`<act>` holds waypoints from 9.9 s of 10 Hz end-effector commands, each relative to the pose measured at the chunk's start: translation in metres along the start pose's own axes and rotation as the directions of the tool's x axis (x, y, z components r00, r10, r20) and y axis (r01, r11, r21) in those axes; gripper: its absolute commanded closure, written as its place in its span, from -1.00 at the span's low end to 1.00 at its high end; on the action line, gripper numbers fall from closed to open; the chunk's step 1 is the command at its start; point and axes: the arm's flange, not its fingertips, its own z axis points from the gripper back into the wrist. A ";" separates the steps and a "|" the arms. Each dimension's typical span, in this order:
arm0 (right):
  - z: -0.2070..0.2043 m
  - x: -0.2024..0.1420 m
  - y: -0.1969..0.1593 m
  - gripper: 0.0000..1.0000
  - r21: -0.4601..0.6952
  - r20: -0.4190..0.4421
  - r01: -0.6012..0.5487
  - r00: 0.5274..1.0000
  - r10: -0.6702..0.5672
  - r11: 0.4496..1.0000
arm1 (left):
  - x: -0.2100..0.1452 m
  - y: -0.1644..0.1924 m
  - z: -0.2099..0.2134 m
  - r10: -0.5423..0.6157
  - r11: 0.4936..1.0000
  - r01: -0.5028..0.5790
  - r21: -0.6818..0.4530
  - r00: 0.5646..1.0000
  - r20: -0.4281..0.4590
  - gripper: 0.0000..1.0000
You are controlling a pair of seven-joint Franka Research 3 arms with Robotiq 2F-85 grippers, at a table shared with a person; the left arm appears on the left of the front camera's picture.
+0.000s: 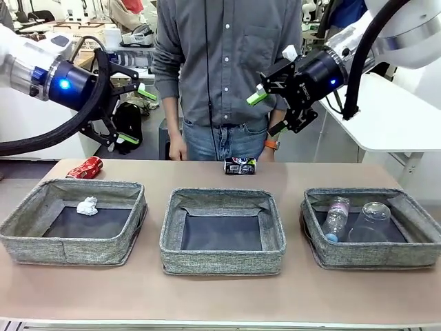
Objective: Sort the waste into the appropriate baskets.
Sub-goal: Pick up the waste item pointed out by the person.
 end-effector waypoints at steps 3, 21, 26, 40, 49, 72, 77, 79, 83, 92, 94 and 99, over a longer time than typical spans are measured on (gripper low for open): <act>0.002 -0.002 0.004 -1.00 -0.008 -0.002 0.012 1.000 -0.012 1.000 | 0.000 0.000 0.000 0.000 1.000 0.000 0.000 1.000 0.000 -1.00; 0.002 -0.002 0.004 -1.00 -0.008 -0.002 0.012 1.000 -0.012 1.000 | 0.018 0.023 0.085 -0.409 0.620 -0.177 0.764 0.758 0.508 -1.00; 0.002 -0.002 0.004 -1.00 -0.008 -0.002 0.012 1.000 -0.012 1.000 | 0.036 0.026 0.077 -0.624 0.273 -0.202 0.941 0.707 0.333 -1.00; 0.002 -0.002 0.004 -1.00 -0.008 -0.002 0.012 1.000 -0.012 1.000 | 0.263 0.097 0.027 -0.541 0.399 0.173 0.900 0.837 0.079 -1.00; 0.002 -0.002 0.004 -1.00 -0.008 -0.002 0.012 1.000 -0.012 1.000 | 0.338 0.148 0.009 -0.426 0.441 0.180 0.880 0.904 0.029 -1.00; 0.002 -0.002 0.004 -1.00 -0.008 -0.002 0.012 1.000 -0.012 1.000 | 0.027 -0.050 0.114 -0.043 0.485 -0.020 0.874 0.998 0.046 1.00; 0.002 -0.002 0.004 -1.00 -0.008 -0.002 0.012 1.000 -0.012 1.000 | 0.009 -0.062 0.120 -0.078 0.502 -0.007 0.865 0.996 0.053 1.00; 0.012 -0.009 0.010 -1.00 -0.097 0.054 0.022 0.998 -0.016 0.995 | -0.001 -0.059 0.115 -0.069 0.520 -0.011 0.854 0.996 0.056 0.37; 0.118 -0.076 0.004 -1.00 -0.095 0.319 0.233 0.928 -0.192 0.968 | -0.111 -0.118 0.035 -0.131 0.746 -0.068 0.663 0.960 0.246 0.37; 0.185 -0.124 -0.009 -1.00 -0.024 0.418 0.277 0.876 -0.242 0.961 | -0.155 -0.268 -0.156 -0.363 0.721 0.196 0.665 0.924 0.121 0.37; 0.185 -0.124 -0.009 -1.00 -0.024 0.418 0.277 0.876 -0.242 0.961 | -0.158 -0.249 -0.152 -0.379 0.741 0.240 0.627 0.921 0.095 0.37; 0.185 -0.124 -0.009 -1.00 -0.024 0.418 0.277 0.876 -0.242 0.961 | -0.157 -0.256 -0.158 -0.377 0.733 0.233 0.639 0.921 0.097 0.37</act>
